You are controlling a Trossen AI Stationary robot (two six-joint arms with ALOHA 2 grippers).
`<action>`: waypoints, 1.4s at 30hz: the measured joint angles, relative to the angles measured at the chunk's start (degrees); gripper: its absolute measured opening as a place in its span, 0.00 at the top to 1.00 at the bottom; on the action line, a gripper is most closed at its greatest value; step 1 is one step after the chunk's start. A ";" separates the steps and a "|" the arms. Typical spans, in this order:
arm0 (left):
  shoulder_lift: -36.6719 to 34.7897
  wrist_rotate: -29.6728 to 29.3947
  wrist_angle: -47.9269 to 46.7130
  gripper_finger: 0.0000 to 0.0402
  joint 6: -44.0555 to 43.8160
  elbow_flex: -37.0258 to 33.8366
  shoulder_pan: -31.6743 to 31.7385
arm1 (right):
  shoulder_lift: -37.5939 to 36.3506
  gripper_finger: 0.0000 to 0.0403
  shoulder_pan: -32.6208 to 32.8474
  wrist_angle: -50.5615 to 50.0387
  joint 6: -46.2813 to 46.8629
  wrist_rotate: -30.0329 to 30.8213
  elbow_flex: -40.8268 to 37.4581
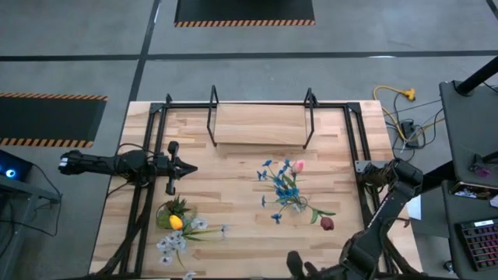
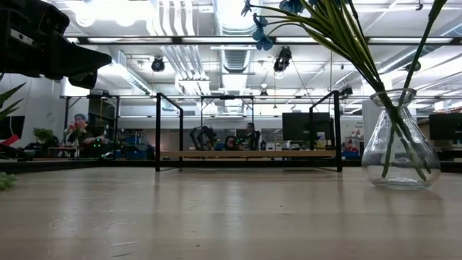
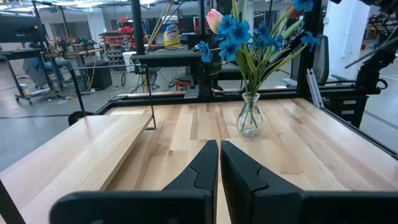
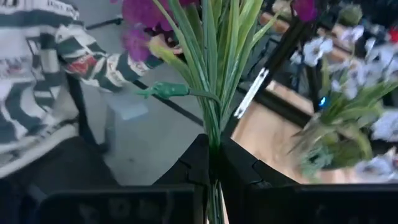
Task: Pick and place flowers into a vace then onto a shelf
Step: Put the purple flowers into the right transparent vase
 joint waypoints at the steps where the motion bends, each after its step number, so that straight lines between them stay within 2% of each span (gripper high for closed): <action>1: 0.00 0.00 0.00 1.00 0.00 0.00 -0.02 | -0.21 0.97 0.22 0.06 -1.81 0.01 0.00; 8: 0.00 0.00 0.00 1.00 0.00 0.00 -0.01 | -4.73 0.97 0.40 -2.15 -9.34 0.11 0.00; 14: 0.00 0.00 0.01 1.00 0.00 0.00 -0.02 | -13.11 0.97 -0.40 -5.28 -10.57 0.21 -2.90; 19: 0.00 0.00 0.00 1.00 0.00 0.00 0.00 | -22.62 0.97 -0.98 -3.82 -11.26 0.55 -11.41; 22: 0.00 0.03 0.00 1.00 0.00 0.00 0.00 | -29.40 0.97 -1.46 1.60 -13.94 3.07 -19.06; 28: -0.02 -0.02 0.04 1.00 0.00 0.00 0.00 | -46.37 0.97 -5.57 11.87 -19.40 3.35 -32.83; 31: 0.00 0.00 0.03 1.00 0.00 0.00 -0.01 | -54.78 0.97 -8.30 15.68 -21.40 0.54 -38.61; 36: 0.00 -0.02 0.03 1.00 0.00 0.00 -0.01 | -66.12 0.97 -13.13 20.40 -27.31 -8.85 -47.40; 42: -0.02 -0.02 0.43 1.00 0.02 0.00 -0.02 | -73.67 0.97 -20.21 25.47 -25.52 -13.22 -57.10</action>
